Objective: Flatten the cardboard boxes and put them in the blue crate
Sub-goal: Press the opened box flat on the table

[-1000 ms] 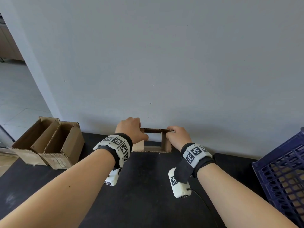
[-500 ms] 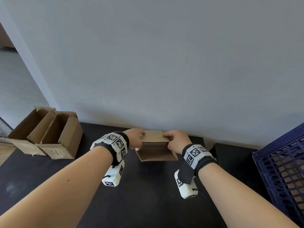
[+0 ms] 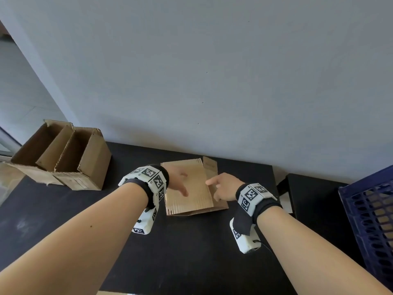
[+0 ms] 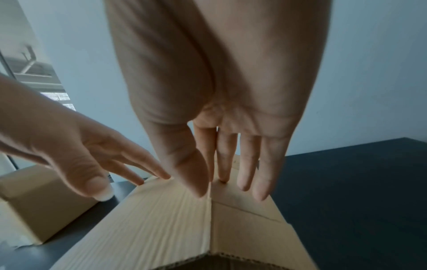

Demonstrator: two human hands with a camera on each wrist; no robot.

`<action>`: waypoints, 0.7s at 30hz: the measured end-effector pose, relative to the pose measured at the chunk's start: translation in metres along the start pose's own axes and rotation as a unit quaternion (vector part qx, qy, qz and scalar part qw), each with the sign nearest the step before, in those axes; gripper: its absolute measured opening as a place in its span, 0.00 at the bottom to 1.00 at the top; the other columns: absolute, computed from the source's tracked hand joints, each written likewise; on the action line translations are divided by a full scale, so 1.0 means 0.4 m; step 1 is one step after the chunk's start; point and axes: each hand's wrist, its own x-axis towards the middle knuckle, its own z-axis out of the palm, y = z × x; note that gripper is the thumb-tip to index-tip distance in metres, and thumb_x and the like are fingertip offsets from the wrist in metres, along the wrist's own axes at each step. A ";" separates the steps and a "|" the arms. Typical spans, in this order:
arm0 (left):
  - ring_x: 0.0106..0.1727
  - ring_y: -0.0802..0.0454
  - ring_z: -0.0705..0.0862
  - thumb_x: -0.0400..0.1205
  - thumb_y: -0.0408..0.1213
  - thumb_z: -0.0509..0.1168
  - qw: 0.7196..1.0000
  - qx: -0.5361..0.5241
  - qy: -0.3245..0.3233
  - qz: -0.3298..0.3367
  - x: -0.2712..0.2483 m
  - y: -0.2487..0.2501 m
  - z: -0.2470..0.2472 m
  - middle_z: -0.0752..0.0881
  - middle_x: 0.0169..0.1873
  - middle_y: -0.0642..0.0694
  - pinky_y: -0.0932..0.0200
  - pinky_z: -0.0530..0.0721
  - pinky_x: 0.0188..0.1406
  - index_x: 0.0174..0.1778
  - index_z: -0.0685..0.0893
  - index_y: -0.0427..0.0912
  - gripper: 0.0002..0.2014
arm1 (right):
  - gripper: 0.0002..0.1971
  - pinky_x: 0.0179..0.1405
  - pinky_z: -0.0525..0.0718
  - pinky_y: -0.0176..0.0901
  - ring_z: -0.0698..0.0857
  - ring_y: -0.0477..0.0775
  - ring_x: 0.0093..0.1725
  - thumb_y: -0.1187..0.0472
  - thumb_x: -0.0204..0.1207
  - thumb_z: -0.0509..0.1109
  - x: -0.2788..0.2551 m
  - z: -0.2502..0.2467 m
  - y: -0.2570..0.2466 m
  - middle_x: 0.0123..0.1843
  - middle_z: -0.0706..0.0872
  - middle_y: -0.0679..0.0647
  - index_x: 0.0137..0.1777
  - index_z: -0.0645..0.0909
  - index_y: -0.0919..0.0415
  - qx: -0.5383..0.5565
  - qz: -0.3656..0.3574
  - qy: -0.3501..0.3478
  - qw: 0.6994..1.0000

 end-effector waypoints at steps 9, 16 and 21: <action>0.80 0.44 0.63 0.81 0.49 0.65 1.000 0.010 -0.005 -0.016 0.058 -0.044 0.045 0.60 0.81 0.44 0.50 0.66 0.75 0.81 0.62 0.50 0.33 | 0.25 0.70 0.72 0.41 0.73 0.55 0.75 0.70 0.80 0.57 0.064 0.045 -0.005 0.76 0.73 0.53 0.74 0.74 0.51 -0.014 0.003 -0.025 1.000; 0.71 0.43 0.73 0.79 0.45 0.67 0.999 -0.014 0.028 -0.036 0.093 -0.065 0.045 0.69 0.73 0.47 0.56 0.74 0.60 0.72 0.77 0.52 0.24 | 0.23 0.74 0.68 0.45 0.70 0.56 0.77 0.68 0.81 0.54 0.108 0.046 -0.013 0.78 0.72 0.52 0.74 0.74 0.53 -0.063 0.015 -0.036 0.997; 0.72 0.44 0.72 0.78 0.44 0.65 0.995 -0.077 0.045 -0.035 0.103 -0.086 0.062 0.71 0.72 0.50 0.54 0.73 0.65 0.71 0.78 0.54 0.22 | 0.21 0.73 0.71 0.45 0.73 0.57 0.74 0.70 0.81 0.55 0.118 0.040 -0.020 0.74 0.77 0.53 0.69 0.80 0.56 -0.038 0.013 -0.029 0.999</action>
